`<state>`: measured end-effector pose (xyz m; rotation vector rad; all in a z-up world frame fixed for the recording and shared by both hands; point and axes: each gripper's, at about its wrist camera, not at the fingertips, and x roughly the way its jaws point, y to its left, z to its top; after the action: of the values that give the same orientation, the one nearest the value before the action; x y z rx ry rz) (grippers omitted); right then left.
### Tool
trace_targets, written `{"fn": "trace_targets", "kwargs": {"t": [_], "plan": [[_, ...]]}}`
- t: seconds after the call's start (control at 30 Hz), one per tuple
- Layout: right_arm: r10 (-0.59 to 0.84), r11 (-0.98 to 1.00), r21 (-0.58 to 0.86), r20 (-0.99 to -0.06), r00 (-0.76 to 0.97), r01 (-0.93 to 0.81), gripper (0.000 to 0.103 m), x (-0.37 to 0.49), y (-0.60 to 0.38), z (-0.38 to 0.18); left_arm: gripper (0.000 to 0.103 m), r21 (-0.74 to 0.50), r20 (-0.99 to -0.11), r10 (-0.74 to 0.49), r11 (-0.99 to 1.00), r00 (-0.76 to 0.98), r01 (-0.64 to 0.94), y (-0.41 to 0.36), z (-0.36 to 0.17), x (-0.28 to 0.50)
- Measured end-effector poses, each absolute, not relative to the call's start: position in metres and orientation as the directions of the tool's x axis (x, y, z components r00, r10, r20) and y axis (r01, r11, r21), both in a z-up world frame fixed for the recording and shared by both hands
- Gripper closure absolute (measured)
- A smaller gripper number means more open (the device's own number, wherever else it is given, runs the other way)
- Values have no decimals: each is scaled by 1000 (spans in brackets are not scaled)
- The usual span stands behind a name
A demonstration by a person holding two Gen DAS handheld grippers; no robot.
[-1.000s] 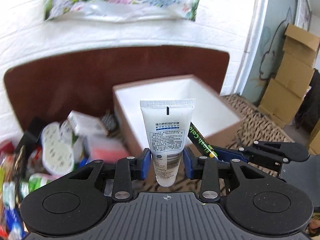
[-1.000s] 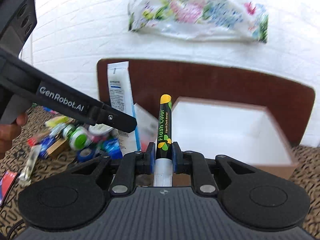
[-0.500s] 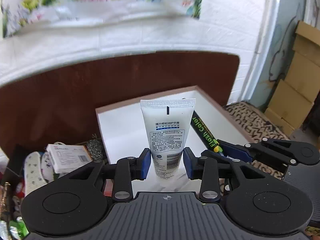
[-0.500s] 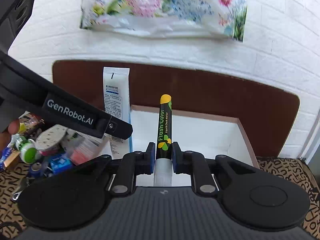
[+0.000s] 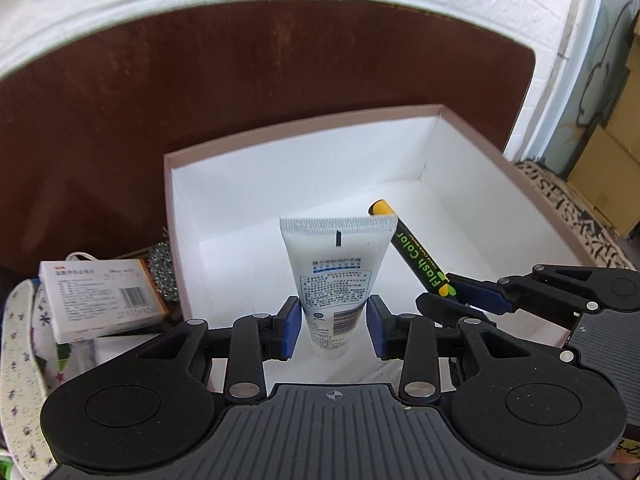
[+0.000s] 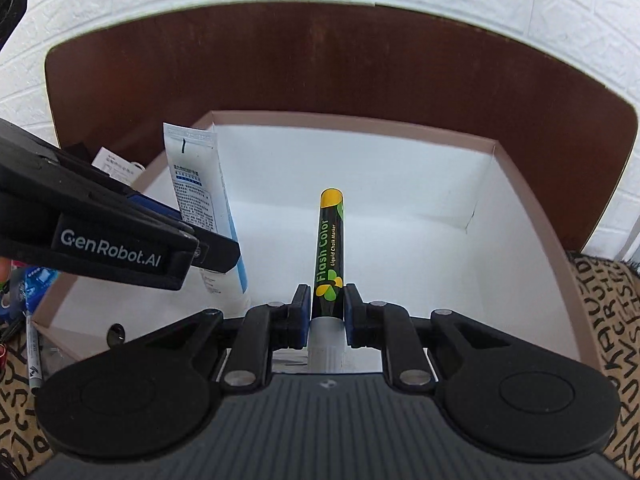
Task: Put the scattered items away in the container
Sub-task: 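Open the right gripper to drop the marker while the left gripper releases the tube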
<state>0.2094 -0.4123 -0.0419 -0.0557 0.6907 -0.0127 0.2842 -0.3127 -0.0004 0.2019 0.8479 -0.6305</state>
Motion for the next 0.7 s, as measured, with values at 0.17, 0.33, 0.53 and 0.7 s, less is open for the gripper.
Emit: {"fn": "trace_targets", "kwargs": {"t": [0.17,0.33,0.53,0.7], "plan": [[-32,998,-59,-663,748,-10,83,215,-413,-53,50,-75,-748,-441,798,496,597,-311,-8,289],[-39,998,-58,-669,742,1,83,223,-413,-53,20,-82,-717,-467,794,518,602,-308,-2,287],[-60,996,-90,-657,752,1,50,222,-411,-48,15,-76,-708,-469,794,529,603,-307,-1,285],[-92,990,-140,-625,775,4,18,215,-405,-41,10,-89,-704,-469,803,533,589,-301,-1,284]]}}
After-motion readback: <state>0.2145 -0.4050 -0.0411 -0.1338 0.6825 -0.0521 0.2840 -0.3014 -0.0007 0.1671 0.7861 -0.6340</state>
